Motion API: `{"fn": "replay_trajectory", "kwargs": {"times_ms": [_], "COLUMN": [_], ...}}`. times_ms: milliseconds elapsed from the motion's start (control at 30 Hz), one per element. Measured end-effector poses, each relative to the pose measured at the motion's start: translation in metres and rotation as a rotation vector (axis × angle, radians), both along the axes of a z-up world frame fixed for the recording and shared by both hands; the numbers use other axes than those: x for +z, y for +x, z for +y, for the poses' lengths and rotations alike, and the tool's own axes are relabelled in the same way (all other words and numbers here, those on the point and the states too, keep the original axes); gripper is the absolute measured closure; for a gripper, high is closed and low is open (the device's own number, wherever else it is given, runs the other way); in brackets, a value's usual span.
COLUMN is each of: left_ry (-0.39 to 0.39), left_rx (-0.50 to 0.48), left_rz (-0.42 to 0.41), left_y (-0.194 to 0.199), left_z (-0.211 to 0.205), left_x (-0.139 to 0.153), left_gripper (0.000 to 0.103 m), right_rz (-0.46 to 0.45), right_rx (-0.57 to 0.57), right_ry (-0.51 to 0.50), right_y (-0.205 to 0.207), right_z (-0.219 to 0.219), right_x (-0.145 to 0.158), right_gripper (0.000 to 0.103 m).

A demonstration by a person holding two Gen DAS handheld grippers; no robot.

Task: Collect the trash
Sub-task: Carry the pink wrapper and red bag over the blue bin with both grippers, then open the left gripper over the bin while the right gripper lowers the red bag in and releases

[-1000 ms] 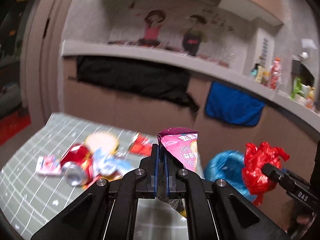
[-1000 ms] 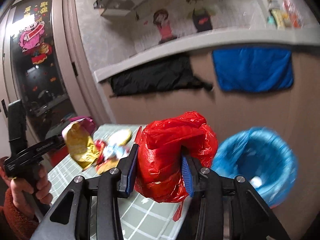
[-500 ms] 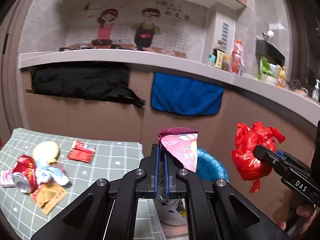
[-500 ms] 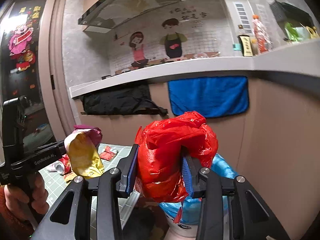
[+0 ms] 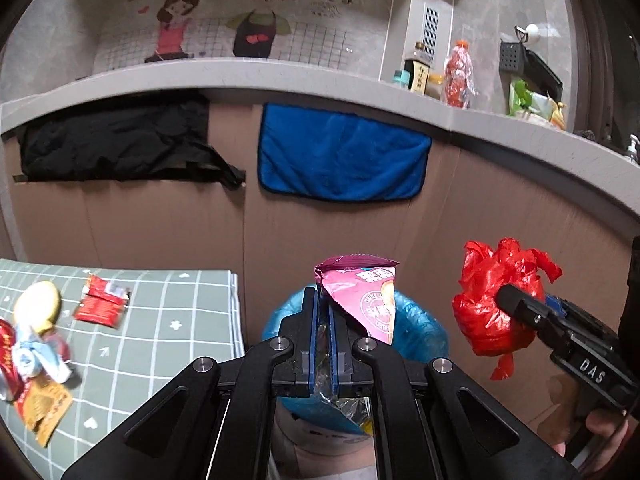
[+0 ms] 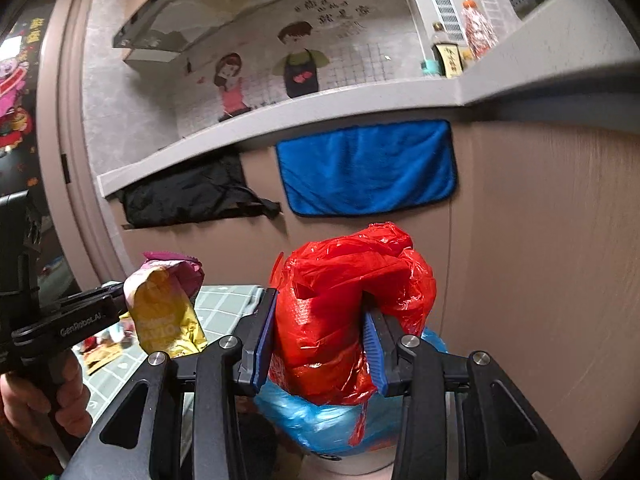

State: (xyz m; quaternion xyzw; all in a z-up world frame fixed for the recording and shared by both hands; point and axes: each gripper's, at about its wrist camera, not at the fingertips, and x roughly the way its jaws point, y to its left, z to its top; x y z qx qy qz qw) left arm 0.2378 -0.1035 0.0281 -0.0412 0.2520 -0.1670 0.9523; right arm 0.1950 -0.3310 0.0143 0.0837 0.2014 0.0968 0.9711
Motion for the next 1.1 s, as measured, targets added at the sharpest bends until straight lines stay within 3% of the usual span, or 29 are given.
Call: {"fn": "replay_trajectory", "kwargs": {"times_ms": [133, 533, 800, 1100], "left_ry": [-0.013, -0.004, 0.001, 0.000], "left_rx": [-0.005, -0.023, -0.042, -0.045], "left_rz": [0.067, 0.118, 0.192, 0.217], "left_y": [0.023, 0.061, 0.088, 0.104], "left_z": [0.001, -0.004, -0.018, -0.022], "left_x": [-0.016, -0.032, -0.051, -0.064], "left_gripper": [0.098, 0.098, 0.098, 0.098], "right_rz": [0.059, 0.130, 0.184, 0.235], "right_rx": [-0.003, 0.012, 0.020, 0.018], "right_ry": [0.018, 0.010, 0.045, 0.071], "right_y": [0.023, 0.077, 0.099, 0.112], "right_z": [-0.007, -0.003, -0.008, -0.013], "right_x": [-0.009, -0.032, -0.049, -0.068], "right_gripper": [0.067, 0.067, 0.067, 0.067]}}
